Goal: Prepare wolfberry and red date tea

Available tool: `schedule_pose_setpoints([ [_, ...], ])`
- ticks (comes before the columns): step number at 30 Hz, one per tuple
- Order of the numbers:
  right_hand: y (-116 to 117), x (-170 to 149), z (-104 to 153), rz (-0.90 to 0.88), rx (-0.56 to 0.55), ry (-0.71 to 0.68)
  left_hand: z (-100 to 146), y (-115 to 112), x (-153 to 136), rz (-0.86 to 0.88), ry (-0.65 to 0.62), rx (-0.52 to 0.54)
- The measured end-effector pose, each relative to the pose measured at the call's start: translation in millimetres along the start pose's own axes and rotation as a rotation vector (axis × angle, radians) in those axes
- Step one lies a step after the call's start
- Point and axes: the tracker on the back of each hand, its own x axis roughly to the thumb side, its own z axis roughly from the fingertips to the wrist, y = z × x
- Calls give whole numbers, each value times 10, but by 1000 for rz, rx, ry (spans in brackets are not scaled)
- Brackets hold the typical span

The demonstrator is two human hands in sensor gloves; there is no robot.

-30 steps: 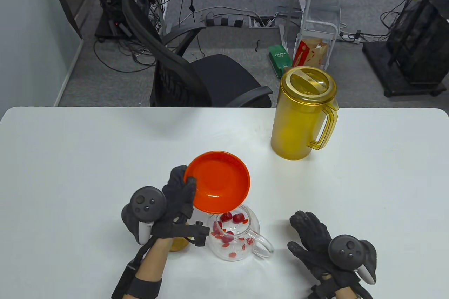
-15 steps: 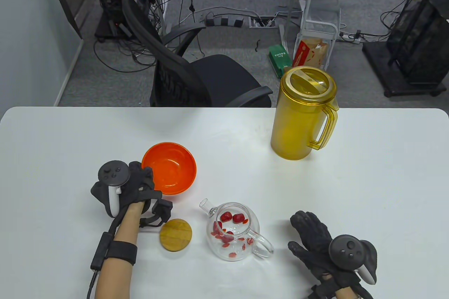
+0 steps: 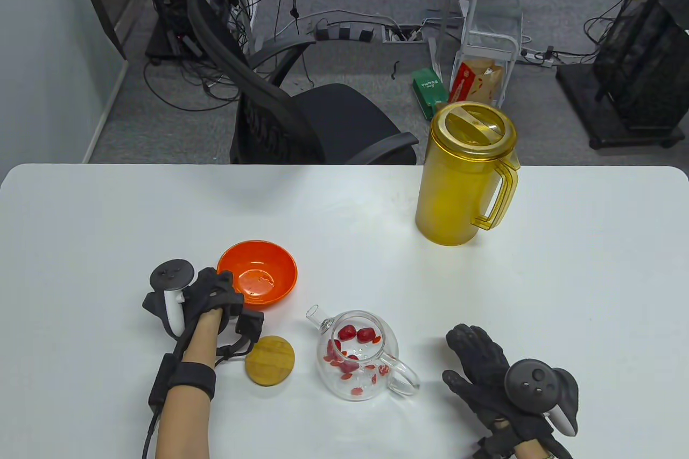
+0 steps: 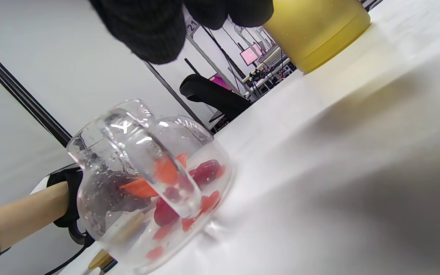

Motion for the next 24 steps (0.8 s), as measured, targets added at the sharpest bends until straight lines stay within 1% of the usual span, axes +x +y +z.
schedule_pose_setpoints([
  [7, 3, 3, -5, -2, 3, -10, 75, 135, 2, -40, -69, 76],
  [9, 3, 4, -5, -1, 3, -13, 127, 173, 13, -50, -106, 93],
  [10, 4, 3, -5, -1, 2, -14, 160, 189, 28, -65, -140, 105],
  [11, 3, 4, -5, -2, 1, -16, 213, 203, 52, -94, -199, 114],
  [14, 3, 2, -5, -5, -3, -18, 440, 216, 147, -209, -404, 112],
  [15, 2, 1, -5, -6, -4, -18, 508, 208, 169, -236, -457, 100],
  [16, 3, 1, -4, -6, -4, -18, 619, 187, 201, -279, -545, 60],
  [17, 3, 0, -4, -7, -4, -17, 699, 171, 214, -312, -588, 30],
  [20, 2, -1, -1, -5, -10, -14, 1012, 65, 209, -390, -744, -156],
  [24, 7, -9, 7, -8, -30, 0, 1307, -98, 63, -401, -844, -270],
])
